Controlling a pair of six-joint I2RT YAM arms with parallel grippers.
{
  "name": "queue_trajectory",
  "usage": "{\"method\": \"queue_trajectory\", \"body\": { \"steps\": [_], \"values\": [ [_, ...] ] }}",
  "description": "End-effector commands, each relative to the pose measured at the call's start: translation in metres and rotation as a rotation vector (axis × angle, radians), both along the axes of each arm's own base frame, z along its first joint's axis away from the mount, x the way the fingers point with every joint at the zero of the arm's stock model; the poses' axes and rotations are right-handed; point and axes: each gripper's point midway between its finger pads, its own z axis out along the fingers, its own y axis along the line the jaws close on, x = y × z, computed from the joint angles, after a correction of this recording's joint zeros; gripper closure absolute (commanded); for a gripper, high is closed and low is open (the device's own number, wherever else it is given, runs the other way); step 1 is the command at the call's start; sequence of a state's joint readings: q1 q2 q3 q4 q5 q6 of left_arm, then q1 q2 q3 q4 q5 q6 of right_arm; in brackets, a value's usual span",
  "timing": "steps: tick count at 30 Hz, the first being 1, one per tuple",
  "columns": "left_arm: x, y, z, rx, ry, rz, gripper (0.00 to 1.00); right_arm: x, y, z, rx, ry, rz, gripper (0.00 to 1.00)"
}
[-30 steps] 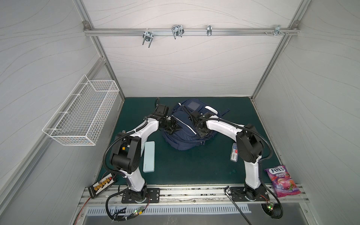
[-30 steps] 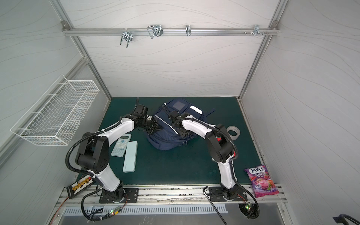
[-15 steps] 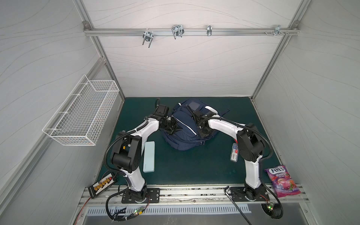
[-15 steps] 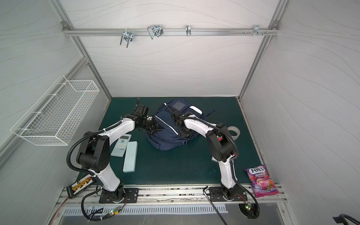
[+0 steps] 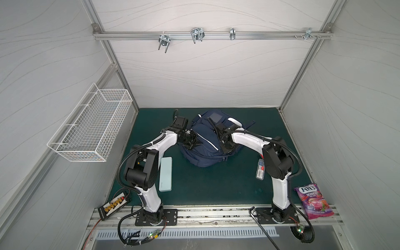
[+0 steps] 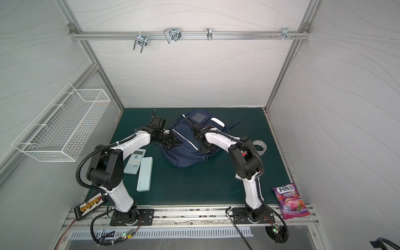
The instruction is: Pack the student bag
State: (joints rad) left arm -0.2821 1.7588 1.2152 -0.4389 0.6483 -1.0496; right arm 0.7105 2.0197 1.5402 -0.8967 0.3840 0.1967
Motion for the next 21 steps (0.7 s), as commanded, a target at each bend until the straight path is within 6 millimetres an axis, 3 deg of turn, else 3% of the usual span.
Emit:
{"method": "queue_trajectory", "body": {
  "steps": [1,2,6,13,15,21],
  "values": [
    [0.017,-0.007,0.019,-0.037,-0.069,-0.016,1.0,-0.016,-0.016,-0.021,-0.056,0.086,-0.02,0.75],
    [0.018,-0.007,0.018,-0.037,-0.069,-0.015,1.0,-0.015,-0.016,-0.022,-0.047,0.091,-0.025,0.85],
    [0.018,-0.007,0.02,-0.038,-0.072,-0.015,1.0,-0.014,-0.014,-0.02,-0.022,0.091,-0.037,0.96],
    [0.02,-0.007,0.016,-0.033,-0.069,-0.013,1.0,-0.015,-0.002,0.022,0.07,0.089,-0.056,1.0],
    [0.021,-0.007,0.017,-0.038,-0.072,-0.006,1.0,-0.029,0.007,0.034,0.161,0.181,-0.089,1.0],
    [0.026,-0.008,0.023,-0.063,-0.098,0.03,1.0,-0.1,0.058,0.051,0.472,0.455,-0.107,1.0]
  ]
}}
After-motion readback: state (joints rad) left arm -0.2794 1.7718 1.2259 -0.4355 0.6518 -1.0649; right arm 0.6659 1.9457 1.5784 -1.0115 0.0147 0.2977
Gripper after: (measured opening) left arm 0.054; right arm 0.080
